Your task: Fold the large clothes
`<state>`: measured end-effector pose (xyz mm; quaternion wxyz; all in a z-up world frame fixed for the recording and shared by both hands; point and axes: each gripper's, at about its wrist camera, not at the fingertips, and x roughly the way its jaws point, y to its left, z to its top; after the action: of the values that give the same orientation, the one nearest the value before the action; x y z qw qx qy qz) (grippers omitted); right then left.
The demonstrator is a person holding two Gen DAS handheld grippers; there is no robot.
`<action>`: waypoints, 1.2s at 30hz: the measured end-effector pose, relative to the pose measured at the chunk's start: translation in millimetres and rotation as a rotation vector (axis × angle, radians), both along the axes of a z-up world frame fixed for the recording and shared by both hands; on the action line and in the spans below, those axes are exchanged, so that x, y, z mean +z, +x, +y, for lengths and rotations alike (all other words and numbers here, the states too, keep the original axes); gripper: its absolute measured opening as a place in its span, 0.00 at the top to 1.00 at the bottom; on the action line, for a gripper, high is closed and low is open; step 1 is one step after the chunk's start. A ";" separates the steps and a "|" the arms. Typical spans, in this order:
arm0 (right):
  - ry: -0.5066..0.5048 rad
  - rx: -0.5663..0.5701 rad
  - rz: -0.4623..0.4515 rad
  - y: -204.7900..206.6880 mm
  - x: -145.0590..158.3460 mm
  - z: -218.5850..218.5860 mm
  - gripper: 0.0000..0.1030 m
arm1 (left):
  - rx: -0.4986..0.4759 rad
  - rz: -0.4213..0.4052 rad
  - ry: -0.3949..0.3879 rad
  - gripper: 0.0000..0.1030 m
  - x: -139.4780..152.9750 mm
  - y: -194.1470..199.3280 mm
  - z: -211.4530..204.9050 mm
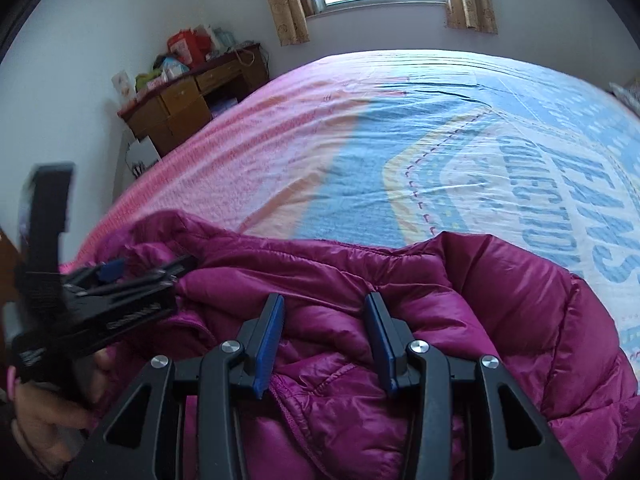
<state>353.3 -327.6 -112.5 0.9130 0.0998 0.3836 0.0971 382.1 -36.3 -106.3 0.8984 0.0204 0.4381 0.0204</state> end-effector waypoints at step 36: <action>-0.150 -0.153 0.070 -8.6 -11.2 -38.5 0.75 | 0.002 -0.008 0.035 0.10 -4.3 0.6 -6.2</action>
<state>344.6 -366.1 -123.8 0.9086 0.0637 0.4127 -0.0056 382.8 -42.5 -110.7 0.8997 0.0358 0.4340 0.0292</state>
